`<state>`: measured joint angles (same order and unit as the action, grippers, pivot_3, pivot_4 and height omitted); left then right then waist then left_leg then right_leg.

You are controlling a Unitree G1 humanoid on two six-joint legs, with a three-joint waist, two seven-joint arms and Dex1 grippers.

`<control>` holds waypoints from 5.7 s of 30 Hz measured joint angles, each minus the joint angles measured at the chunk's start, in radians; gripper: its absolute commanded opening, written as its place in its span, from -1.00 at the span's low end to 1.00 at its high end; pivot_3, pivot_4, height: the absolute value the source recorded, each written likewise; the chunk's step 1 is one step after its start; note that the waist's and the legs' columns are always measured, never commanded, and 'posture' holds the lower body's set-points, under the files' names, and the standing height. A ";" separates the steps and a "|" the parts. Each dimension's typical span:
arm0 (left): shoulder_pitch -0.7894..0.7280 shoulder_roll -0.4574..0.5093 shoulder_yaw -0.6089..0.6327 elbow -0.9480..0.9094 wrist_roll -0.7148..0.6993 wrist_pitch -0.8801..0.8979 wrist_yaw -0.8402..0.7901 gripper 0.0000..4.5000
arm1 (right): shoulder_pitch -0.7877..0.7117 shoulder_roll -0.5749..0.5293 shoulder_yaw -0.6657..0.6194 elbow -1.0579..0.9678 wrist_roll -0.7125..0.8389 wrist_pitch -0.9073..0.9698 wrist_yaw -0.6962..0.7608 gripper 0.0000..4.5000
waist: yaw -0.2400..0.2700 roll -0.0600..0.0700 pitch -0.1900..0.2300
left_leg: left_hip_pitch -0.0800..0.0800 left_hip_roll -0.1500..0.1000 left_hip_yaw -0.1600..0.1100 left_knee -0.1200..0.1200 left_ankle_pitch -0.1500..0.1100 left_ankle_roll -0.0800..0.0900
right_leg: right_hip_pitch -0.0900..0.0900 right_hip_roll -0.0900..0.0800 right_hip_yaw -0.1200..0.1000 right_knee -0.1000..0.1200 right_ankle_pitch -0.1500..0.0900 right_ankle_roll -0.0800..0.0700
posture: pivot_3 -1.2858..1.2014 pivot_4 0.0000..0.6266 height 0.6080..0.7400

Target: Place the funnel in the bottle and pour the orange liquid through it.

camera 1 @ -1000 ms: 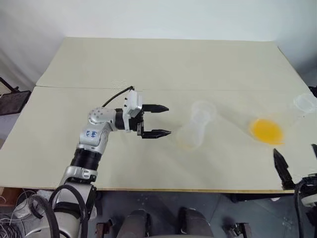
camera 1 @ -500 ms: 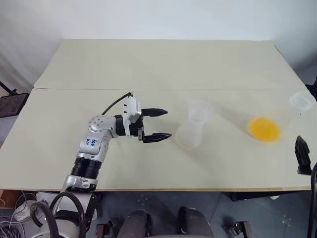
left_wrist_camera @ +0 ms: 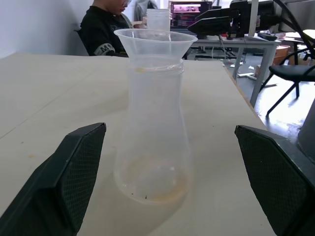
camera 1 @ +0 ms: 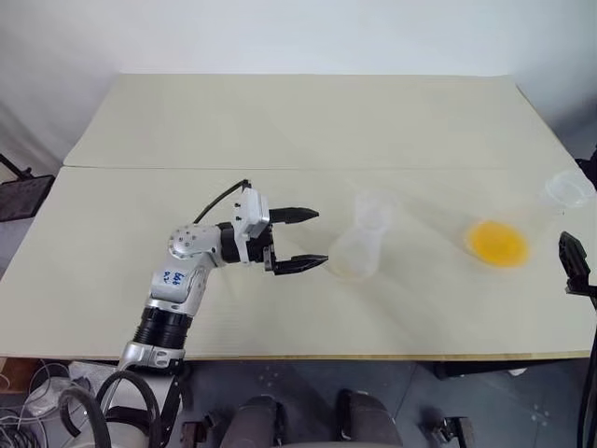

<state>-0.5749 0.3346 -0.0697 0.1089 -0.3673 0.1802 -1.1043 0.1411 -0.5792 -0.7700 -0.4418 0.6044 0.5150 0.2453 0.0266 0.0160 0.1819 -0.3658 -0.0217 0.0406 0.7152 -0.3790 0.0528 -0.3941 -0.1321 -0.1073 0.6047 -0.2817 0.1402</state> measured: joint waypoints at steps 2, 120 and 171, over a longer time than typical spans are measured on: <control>0.013 0.000 0.000 -0.024 -0.001 0.013 0.009 0.99 | -0.002 -0.005 0.000 0.000 0.015 0.013 0.017 1.00 | 0.001 0.000 0.000 | 0.000 0.000 0.000 0.000 0.000 0.000 | 0.000 0.000 0.000 0.000 0.000 0.000 | 0.03 -0.52 1.00; -0.277 -0.021 -0.007 0.473 0.005 -0.170 -0.254 1.00 | -0.706 -0.457 1.088 -0.309 -0.975 0.238 0.306 0.10 | -0.002 0.005 0.004 | -0.007 0.000 -0.001 0.000 0.000 0.000 | -0.002 0.000 -0.007 -0.008 0.000 0.001 | 0.03 -0.52 1.00; -0.302 -0.064 0.011 0.558 0.025 -0.228 -0.265 1.00 | -0.668 -0.356 0.989 -0.223 -1.342 -0.102 0.550 0.10 | -0.003 0.005 0.004 | -0.007 0.000 -0.001 0.000 0.000 0.000 | -0.002 0.000 -0.007 -0.007 0.000 0.001 | 0.03 -0.52 1.00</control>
<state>-0.8773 0.2705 -0.0592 0.6671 -0.3427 -0.0483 -1.3691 -0.5272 -0.9357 0.2189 -0.6647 -0.7377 0.4130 0.7957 0.0236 0.0206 0.1856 -0.3723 -0.0215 0.0397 0.7150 -0.3789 0.0525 -0.3961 -0.1319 -0.1148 0.5974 -0.2814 0.1410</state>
